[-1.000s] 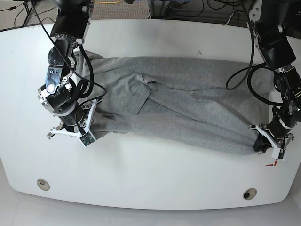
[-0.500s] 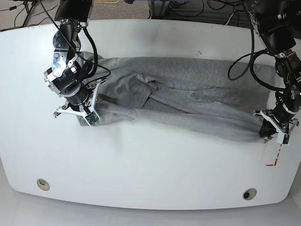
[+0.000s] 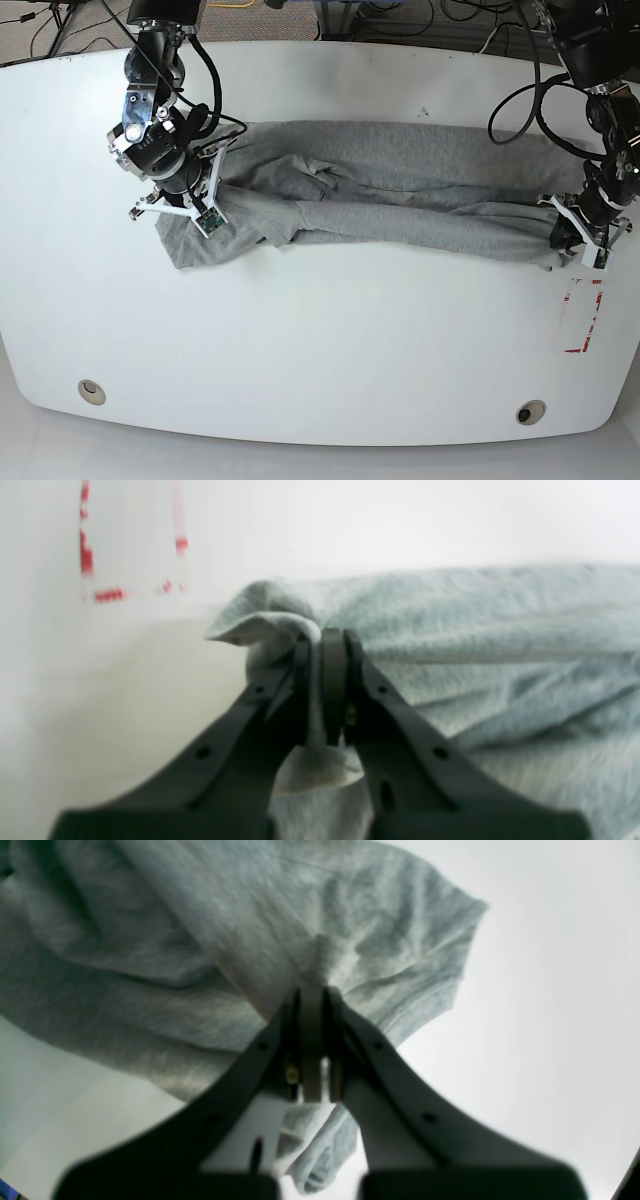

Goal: Layout the t-shirt on the table in an organized manner, then fold the t-shirt properly
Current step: 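Drag the folded shirt with both grippers toward the robot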

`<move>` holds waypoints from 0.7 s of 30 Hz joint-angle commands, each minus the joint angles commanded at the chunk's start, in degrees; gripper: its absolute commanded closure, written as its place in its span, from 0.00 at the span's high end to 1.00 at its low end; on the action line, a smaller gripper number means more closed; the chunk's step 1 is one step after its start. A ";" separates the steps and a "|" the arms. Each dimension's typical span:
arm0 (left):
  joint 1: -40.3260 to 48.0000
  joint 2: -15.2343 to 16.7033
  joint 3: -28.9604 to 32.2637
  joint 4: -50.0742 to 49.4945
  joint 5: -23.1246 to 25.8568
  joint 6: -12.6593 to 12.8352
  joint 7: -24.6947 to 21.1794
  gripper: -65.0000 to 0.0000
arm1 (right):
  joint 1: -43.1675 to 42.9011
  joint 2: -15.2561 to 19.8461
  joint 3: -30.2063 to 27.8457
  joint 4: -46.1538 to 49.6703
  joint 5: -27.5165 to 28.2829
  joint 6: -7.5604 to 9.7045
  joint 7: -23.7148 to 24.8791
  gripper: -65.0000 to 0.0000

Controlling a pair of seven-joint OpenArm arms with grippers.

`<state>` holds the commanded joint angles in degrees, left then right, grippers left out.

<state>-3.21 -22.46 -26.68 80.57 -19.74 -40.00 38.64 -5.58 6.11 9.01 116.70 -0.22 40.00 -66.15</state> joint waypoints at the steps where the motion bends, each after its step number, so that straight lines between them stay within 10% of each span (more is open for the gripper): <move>1: 0.35 0.00 -0.53 0.09 0.00 0.00 0.00 0.01 | -0.44 0.00 0.00 0.09 0.00 0.00 0.00 0.00; 16: 5.89 0.00 -2.29 1.14 0.35 0.00 0.00 0.02 | -3.43 0.00 0.00 -0.09 0.00 0.00 0.09 0.00; 21: 6.15 0.00 -2.29 1.05 0.35 0.00 0.53 0.21 | -3.52 0.00 0.00 -0.09 0.00 0.00 0.09 0.03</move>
<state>2.95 -22.46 -28.97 81.63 -19.38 -40.00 39.16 -9.10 6.11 9.01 116.62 -0.22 40.00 -66.07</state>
